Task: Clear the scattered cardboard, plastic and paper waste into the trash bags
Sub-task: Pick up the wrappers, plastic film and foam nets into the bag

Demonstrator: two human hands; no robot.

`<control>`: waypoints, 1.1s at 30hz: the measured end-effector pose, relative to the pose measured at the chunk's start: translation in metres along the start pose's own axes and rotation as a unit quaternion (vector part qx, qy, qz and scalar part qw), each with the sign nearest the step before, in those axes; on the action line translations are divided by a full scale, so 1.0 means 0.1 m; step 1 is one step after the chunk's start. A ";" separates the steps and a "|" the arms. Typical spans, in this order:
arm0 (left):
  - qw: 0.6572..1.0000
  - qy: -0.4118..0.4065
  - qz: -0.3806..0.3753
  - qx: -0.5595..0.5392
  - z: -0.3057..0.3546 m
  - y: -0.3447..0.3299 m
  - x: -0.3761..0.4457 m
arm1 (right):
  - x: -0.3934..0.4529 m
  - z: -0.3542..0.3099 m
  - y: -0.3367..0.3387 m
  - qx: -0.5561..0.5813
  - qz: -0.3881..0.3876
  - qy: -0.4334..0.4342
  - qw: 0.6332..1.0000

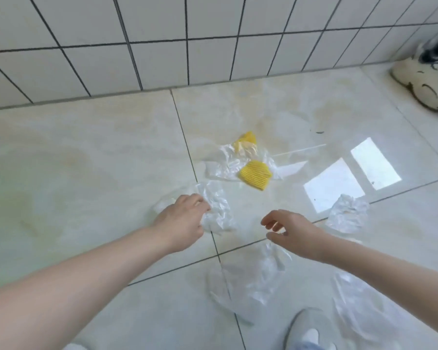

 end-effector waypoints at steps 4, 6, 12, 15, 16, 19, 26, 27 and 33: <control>0.997 0.015 -0.020 0.067 0.03 -0.23 0.02 | -0.18 0.00 -0.42 -0.086 -0.029 0.057 0.994; 0.998 0.042 -0.026 0.039 0.00 -0.32 0.03 | -0.25 -0.07 -0.61 -0.147 -0.059 0.093 0.983; 0.993 0.030 0.070 0.090 -0.02 -0.50 -0.01 | -0.38 -0.11 -0.93 -0.234 -0.072 0.082 0.966; 0.989 0.048 0.066 0.125 -0.02 -0.61 -0.04 | -0.37 -0.04 -1.04 -0.259 -0.074 0.067 0.961; 0.988 0.049 0.078 0.123 -0.01 -0.64 -0.03 | -0.38 -0.02 -1.05 -0.266 -0.082 0.061 0.958; 0.988 0.020 0.123 0.088 0.04 -0.66 -0.04 | -0.38 0.02 -1.01 -0.240 -0.058 0.086 0.965; 0.995 0.007 0.089 0.048 0.02 -0.75 -0.04 | -0.34 0.24 -0.55 -0.015 0.070 0.026 0.997; 0.996 0.003 0.081 0.041 0.00 -0.75 -0.05 | -0.33 0.25 -0.47 -0.009 0.084 0.018 0.996; 0.995 0.007 0.087 -0.054 0.15 -0.58 -0.04 | -0.36 0.41 -0.05 -0.017 0.159 0.003 0.987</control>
Point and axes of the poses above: each hand's wrist, its own x-axis towards the middle knuckle, its own y-axis out of the back of the hand, z = x × y, the point moved 5 cm from there along x, towards the middle knuckle, and after that the axes turned 15 degrees about y, right-handed, at the moved point
